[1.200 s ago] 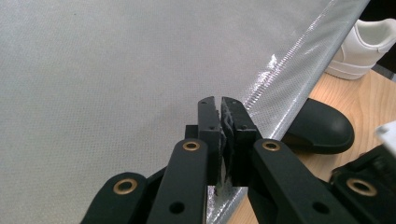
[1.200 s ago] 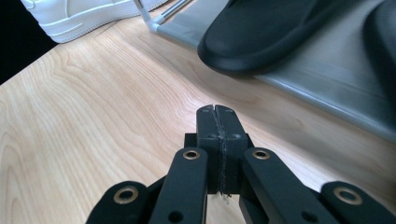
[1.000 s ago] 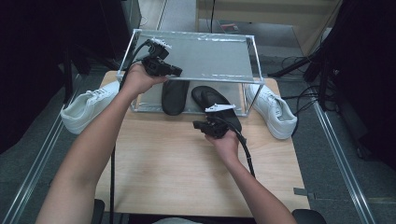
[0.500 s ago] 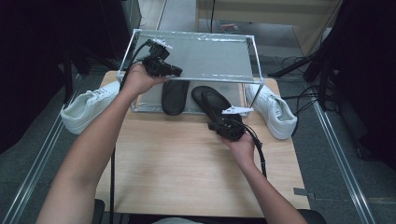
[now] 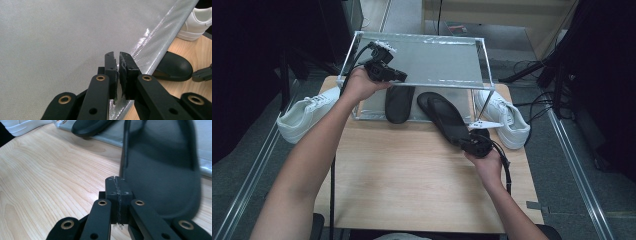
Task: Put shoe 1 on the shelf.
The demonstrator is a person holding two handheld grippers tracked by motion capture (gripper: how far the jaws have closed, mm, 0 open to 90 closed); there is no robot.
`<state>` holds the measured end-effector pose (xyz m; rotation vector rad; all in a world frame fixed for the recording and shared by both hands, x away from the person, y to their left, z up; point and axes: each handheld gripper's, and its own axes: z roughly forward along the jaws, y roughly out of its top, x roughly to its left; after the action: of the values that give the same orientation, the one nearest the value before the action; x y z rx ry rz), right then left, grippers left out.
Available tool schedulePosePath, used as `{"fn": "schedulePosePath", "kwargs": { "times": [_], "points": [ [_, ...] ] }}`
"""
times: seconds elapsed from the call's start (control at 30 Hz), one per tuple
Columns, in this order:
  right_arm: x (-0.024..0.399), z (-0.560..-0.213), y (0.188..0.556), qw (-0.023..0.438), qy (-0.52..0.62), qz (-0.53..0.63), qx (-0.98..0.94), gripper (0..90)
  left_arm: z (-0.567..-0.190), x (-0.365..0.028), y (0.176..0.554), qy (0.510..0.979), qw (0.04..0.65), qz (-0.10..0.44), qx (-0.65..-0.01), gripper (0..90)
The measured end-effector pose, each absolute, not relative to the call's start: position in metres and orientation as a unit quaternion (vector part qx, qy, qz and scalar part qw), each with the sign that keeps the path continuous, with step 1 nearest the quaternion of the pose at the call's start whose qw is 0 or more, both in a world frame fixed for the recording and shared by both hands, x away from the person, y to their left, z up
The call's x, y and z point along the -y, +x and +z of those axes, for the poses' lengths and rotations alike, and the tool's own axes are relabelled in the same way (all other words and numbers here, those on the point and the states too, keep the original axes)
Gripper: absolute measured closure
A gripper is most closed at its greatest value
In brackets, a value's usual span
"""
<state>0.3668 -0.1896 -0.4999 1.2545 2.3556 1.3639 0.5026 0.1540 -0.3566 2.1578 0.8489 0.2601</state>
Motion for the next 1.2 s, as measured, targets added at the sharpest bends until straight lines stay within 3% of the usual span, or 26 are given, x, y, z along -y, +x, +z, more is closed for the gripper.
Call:
{"fn": "schedulePosePath", "kwargs": {
  "times": [0.6, 1.2],
  "points": [
    [0.245, -0.509, 0.357, 0.094, 0.442, 0.417, -0.789, 90.0, -0.359, -0.155, 0.502, 0.846, 0.402, 0.104, -0.334, 85.6],
    [0.236, -0.518, 0.373, 0.082, 0.457, 0.422, -0.779, 90.0, -0.359, -0.155, 0.501, 0.845, 0.404, 0.107, -0.333, 85.6]
  ]
}}
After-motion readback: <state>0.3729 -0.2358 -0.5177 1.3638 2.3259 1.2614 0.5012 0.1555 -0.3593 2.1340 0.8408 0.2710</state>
